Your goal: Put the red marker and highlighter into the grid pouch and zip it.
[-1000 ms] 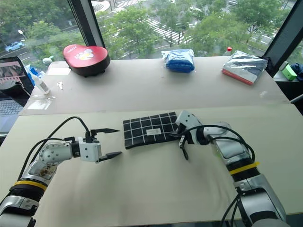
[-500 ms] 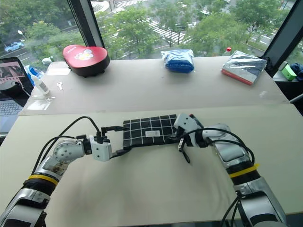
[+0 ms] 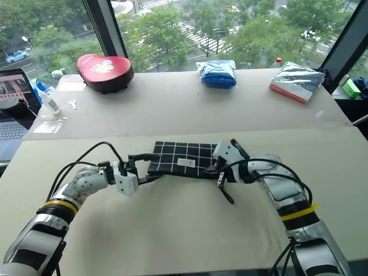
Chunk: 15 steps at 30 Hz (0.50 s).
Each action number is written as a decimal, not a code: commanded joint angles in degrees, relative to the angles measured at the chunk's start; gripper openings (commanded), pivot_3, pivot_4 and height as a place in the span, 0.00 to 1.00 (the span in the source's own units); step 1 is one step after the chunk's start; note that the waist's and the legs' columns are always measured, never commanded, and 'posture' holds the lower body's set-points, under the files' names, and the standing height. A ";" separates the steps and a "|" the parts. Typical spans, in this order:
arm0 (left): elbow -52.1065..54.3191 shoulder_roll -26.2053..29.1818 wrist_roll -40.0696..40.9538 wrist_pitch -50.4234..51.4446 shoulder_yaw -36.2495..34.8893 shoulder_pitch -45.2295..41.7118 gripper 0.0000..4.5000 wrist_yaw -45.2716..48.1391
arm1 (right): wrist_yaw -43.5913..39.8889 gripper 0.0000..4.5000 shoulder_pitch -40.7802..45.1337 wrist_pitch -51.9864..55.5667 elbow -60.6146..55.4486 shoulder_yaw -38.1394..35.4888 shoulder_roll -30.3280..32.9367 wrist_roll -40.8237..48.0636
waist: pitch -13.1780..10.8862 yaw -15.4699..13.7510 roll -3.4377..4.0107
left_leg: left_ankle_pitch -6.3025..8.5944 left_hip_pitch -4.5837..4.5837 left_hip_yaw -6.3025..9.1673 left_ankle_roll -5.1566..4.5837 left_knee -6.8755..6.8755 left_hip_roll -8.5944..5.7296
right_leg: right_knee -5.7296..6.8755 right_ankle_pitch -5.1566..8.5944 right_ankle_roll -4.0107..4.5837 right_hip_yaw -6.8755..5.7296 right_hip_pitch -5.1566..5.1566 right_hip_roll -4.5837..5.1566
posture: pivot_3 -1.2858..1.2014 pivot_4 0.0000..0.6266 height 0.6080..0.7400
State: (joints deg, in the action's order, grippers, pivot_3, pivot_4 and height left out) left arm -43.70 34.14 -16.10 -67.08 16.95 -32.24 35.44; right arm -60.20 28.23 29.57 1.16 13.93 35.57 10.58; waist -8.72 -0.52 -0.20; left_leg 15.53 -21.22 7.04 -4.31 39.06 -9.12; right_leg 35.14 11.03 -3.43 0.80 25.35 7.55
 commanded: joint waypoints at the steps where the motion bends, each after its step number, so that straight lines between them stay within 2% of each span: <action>1: -1.86 0.14 2.15 -2.32 0.80 -2.00 0.27 0.64 | -0.19 0.00 -0.47 0.50 -1.85 -1.27 0.58 0.92 | 0.00 0.00 0.00 | 0.00 0.00 0.00 0.00 0.01 0.00 | 0.00 0.00 0.00 0.00 0.00 0.00 | 0.52 0.24 1.00; 4: -3.12 0.30 3.68 -3.12 1.71 -2.26 0.01 1.97 | -0.12 0.00 -0.64 0.55 -1.99 -1.43 0.58 0.96 | 0.00 0.01 0.00 | 0.00 0.00 0.00 0.00 0.03 0.00 | 0.00 0.00 0.00 0.00 -0.02 0.00 | 0.52 0.24 1.00; 10: -1.37 0.58 9.96 -1.37 3.69 -0.92 0.01 7.40 | -0.35 0.00 -0.69 1.20 -2.13 -1.95 0.27 1.60 | 0.01 0.08 0.00 | 0.00 0.00 0.00 -0.01 0.04 0.00 | 0.02 0.00 0.00 0.01 0.00 0.00 | 0.52 0.24 1.00; 13: 4.73 1.00 18.21 8.67 4.46 2.21 0.01 14.92 | 1.25 0.00 0.93 2.09 -0.55 -4.13 -1.47 3.14 | 0.01 0.31 0.00 | 0.01 0.00 0.00 -0.01 0.04 0.00 | 0.02 0.00 0.00 0.02 0.00 0.00 | 0.52 0.24 1.00; 15: 9.52 2.88 20.95 16.00 5.11 4.63 0.00 20.21 | 2.79 0.14 2.89 3.70 0.71 -7.21 -3.37 5.90 | 0.01 0.78 0.00 | 0.01 0.00 0.00 -0.02 0.04 0.01 | 0.03 0.00 0.00 0.04 0.01 0.00 | 0.52 0.24 1.00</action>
State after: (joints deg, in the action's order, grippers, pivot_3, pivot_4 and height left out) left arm -38.69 35.22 1.58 -57.53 20.41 -29.99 50.05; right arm -58.71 28.76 31.88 1.88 10.67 33.07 13.07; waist -8.71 0.26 -0.21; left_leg 15.54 -21.22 7.04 -4.33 39.09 -9.11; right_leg 35.19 11.03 -3.43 0.85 25.36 7.55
